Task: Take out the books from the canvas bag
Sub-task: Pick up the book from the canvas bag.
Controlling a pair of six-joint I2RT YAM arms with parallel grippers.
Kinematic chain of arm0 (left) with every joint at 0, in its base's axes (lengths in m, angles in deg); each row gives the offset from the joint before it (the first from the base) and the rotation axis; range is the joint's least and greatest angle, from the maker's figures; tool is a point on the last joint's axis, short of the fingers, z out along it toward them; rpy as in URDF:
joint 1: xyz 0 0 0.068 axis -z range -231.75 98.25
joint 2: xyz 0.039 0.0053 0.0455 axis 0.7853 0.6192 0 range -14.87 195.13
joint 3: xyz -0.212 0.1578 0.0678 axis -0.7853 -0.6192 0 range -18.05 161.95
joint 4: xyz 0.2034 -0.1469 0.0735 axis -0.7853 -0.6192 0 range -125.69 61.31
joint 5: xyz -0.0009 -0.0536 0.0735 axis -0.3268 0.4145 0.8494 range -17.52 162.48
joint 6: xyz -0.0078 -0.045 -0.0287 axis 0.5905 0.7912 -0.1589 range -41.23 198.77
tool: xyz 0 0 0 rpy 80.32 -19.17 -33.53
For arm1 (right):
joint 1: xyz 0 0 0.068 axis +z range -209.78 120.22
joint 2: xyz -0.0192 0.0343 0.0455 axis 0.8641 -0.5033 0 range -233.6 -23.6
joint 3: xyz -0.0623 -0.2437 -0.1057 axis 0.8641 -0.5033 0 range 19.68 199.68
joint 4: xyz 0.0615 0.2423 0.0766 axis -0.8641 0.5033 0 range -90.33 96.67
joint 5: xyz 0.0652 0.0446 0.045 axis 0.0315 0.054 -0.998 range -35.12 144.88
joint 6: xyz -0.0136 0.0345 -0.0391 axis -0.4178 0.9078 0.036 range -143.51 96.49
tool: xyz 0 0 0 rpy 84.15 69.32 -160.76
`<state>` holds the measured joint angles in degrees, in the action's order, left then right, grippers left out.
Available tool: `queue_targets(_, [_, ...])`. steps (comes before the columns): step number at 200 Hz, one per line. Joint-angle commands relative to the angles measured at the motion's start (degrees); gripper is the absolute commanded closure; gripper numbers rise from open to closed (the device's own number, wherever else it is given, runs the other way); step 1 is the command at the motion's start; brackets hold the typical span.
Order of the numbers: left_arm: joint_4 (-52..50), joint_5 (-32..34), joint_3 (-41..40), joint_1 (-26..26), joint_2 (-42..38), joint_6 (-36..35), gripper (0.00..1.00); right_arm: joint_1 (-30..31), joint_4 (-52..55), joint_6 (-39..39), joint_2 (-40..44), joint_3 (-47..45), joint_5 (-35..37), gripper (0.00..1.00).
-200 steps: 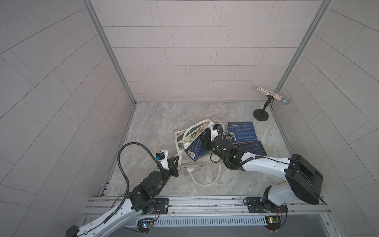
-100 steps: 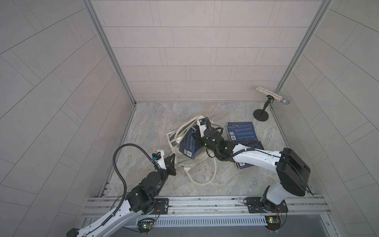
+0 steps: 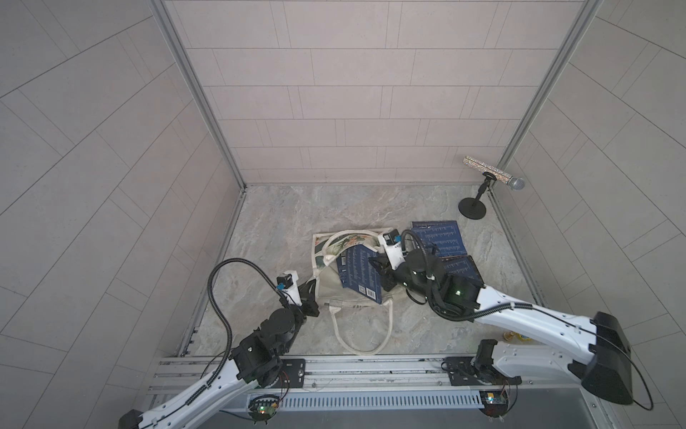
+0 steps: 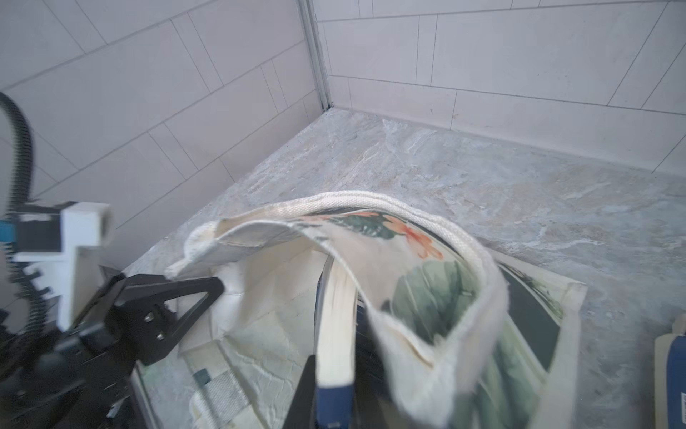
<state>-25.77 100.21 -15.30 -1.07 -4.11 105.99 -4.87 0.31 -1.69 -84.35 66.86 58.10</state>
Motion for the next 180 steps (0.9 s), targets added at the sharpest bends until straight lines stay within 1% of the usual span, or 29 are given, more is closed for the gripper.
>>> queue_targets(1, [-1.80, 2.43, 0.34, -0.47, 0.40, 0.07, 1.00, -1.03, -0.42, -0.81, 10.32, -0.62, 3.07, 1.00])
queue_targets(24, [-1.69, 2.52, 0.33, -0.47, 0.48, -0.06, 1.00, -2.07, 2.26, 0.52, 17.69, -0.70, 5.39, 1.00])
queue_targets(62, [-1.89, 2.40, 0.33, -0.50, 0.56, -0.14, 1.00, -3.81, 5.60, 3.92, 28.54, -2.18, 21.85, 1.00])
queue_targets(83, [-2.06, 2.59, 0.42, -0.49, 0.53, -0.12, 1.00, -5.72, 7.85, 4.85, 31.62, -2.59, 30.32, 1.00])
queue_targets(108, [-2.03, 2.67, 0.45, -0.49, 0.45, -0.15, 1.00, -10.84, 7.93, 6.55, 32.55, -4.27, 33.47, 1.00])
queue_targets(125, [-2.09, 2.54, 0.36, -0.50, 0.40, -0.24, 1.00, -17.36, 8.10, 9.72, 30.61, -4.83, 30.29, 1.00])
queue_targets(133, [-2.11, 2.47, 0.42, -0.42, 0.32, -0.24, 1.00, -21.36, 7.66, 11.67, 29.43, -5.05, 26.09, 1.00])
queue_targets(141, [-2.15, 2.39, 0.42, -0.49, 0.22, -0.28, 1.00, -26.24, 6.40, 13.41, 27.75, -5.26, 20.34, 1.00])
queue_targets(152, [-2.23, 2.26, 0.34, -0.48, 0.05, -0.24, 1.00, -32.37, 5.55, 17.98, 25.42, -5.54, 13.59, 1.00])
queue_targets(161, [-2.27, 2.24, 0.33, -0.54, -0.04, -0.24, 1.00, -37.11, 2.65, 20.85, 23.68, -6.30, 7.48, 1.00])
queue_targets(180, [-2.26, 2.15, 0.33, -0.49, -0.28, -0.28, 1.00, -44.74, -5.00, 29.28, 20.59, -10.11, 1.72, 1.00])
